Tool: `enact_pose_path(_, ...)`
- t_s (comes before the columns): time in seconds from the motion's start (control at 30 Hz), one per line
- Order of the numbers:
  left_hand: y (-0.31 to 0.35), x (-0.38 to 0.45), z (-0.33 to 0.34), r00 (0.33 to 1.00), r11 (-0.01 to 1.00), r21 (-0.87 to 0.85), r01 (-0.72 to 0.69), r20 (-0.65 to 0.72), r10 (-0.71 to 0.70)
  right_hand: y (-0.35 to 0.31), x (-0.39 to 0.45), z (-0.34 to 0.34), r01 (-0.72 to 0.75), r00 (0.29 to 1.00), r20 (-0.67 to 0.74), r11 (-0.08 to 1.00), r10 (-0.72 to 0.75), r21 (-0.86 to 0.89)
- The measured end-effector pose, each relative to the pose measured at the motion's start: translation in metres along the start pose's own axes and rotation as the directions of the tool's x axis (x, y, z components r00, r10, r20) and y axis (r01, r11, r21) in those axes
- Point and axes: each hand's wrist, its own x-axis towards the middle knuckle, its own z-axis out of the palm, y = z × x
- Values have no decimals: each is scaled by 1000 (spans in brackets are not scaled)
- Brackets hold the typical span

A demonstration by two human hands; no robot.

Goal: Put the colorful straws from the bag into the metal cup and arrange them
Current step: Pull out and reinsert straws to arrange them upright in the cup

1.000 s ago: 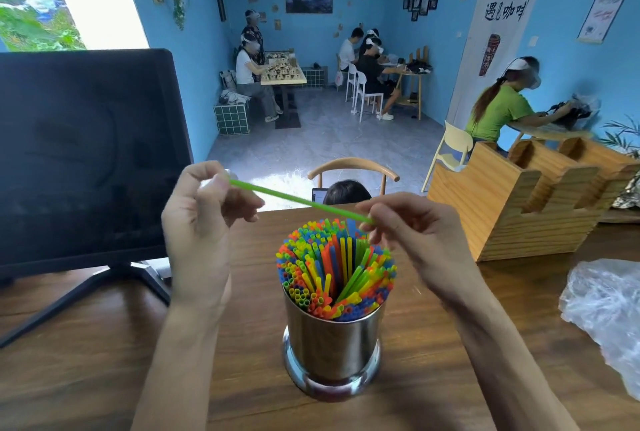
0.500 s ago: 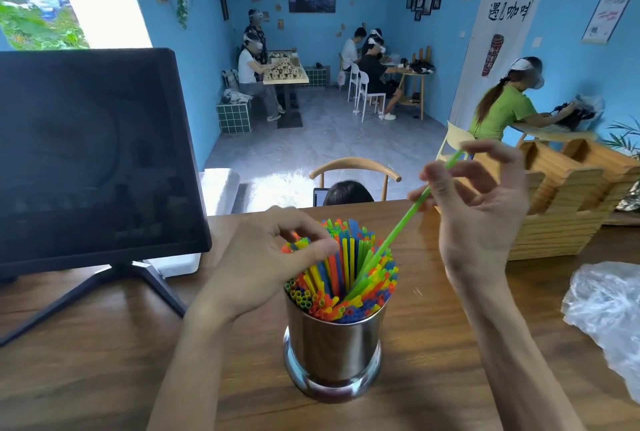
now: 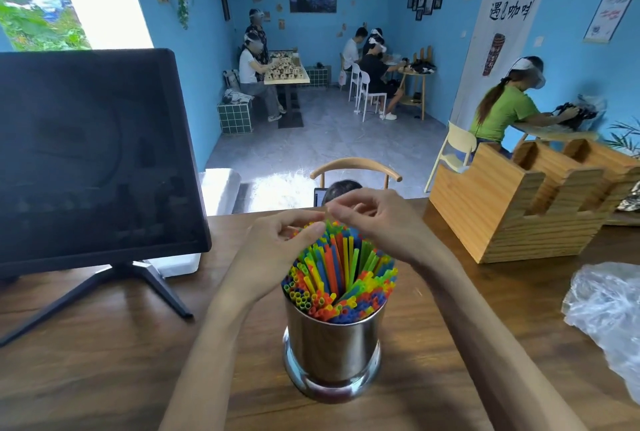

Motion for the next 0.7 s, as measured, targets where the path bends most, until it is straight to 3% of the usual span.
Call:
enact_pose_path(0.1,-2,-1,-3,999,999,47,-24,-26,26,4,10,5,-32,993,116,998,37,-52)
enact_pose_path(0.27,0,0,-3,998,999,47,-3,-60,6,7,14,6,-73,989,132,996,65,57)
enact_pose_path(0.37,4,-1,-3,999,999,42,-11,-43,12,1,15,4,-58,997,59,995,53,87)
enact_pose_path(0.57,11,-2,2,991,992,85,-98,-87,105,-36,12,-5,118,992,-72,966,-105,230)
enact_pose_path(0.7,23,-6,9,940,967,78,-244,-226,255,-54,4,-2,240,970,-75,946,-229,218)
